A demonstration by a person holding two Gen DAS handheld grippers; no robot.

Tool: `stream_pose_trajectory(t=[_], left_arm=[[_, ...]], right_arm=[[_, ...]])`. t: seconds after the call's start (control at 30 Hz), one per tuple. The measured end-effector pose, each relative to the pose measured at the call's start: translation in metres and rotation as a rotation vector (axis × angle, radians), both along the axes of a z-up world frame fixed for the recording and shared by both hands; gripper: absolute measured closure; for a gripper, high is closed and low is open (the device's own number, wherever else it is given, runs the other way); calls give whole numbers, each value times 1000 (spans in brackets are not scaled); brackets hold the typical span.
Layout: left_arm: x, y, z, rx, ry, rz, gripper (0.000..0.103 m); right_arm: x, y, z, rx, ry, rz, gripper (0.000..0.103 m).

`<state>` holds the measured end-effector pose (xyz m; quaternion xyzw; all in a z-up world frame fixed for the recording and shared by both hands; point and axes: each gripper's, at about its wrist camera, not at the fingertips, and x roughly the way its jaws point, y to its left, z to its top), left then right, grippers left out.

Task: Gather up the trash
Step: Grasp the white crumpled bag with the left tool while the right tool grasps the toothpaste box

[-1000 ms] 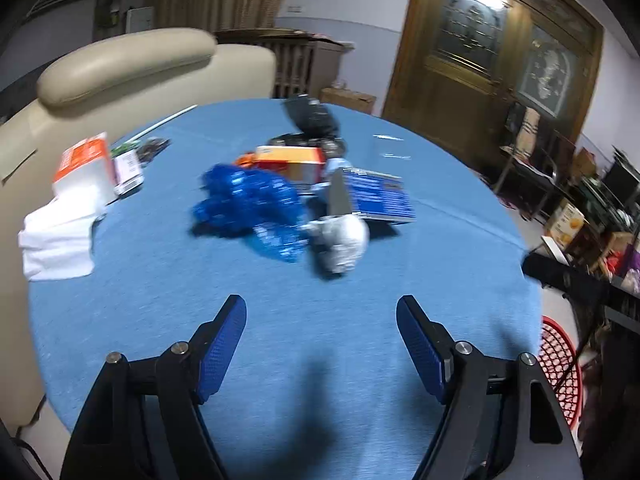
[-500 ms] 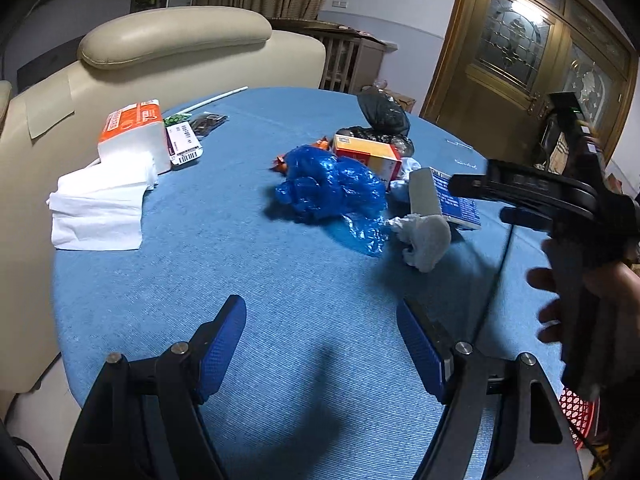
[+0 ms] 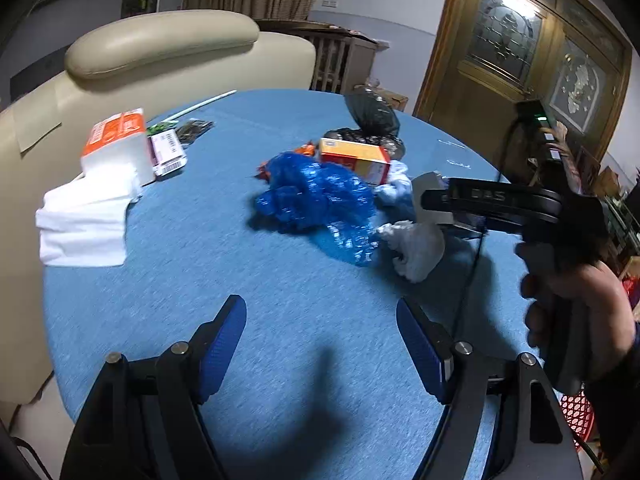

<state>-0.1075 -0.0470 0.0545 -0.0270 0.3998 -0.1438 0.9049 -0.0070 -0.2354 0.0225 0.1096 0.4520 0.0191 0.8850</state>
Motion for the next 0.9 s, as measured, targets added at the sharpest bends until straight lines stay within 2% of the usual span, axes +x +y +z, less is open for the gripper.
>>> stream_pose_trajectory(t=[0.37,0.6,0.63,0.67,0.7,0.8,0.9], left_arm=[[38,-69,-5,19,17,-95,25],[78,-97,-30,67,98,-63,25],[80,-98,-33,67,113,-68,39],[80,-97,-34,60,120,-78,66],[77,-96,-33,54,134,-98,72],[64,-89,-25,88,102,-91,74],[54,-77,-18,82,95,-72,75]], right_arm=[[-79,-65,29,73,-96,-150,11],[-114,-79,37,110,-125,-198,11],[-117,-78,35,109,-120,-203,11],[-118,-76,32,111,-109,-200,11],[-119,-74,28,109,-101,-197,11],[-123,-68,20,96,-86,-191,11],[-125,-58,11,96,-71,-188,11]])
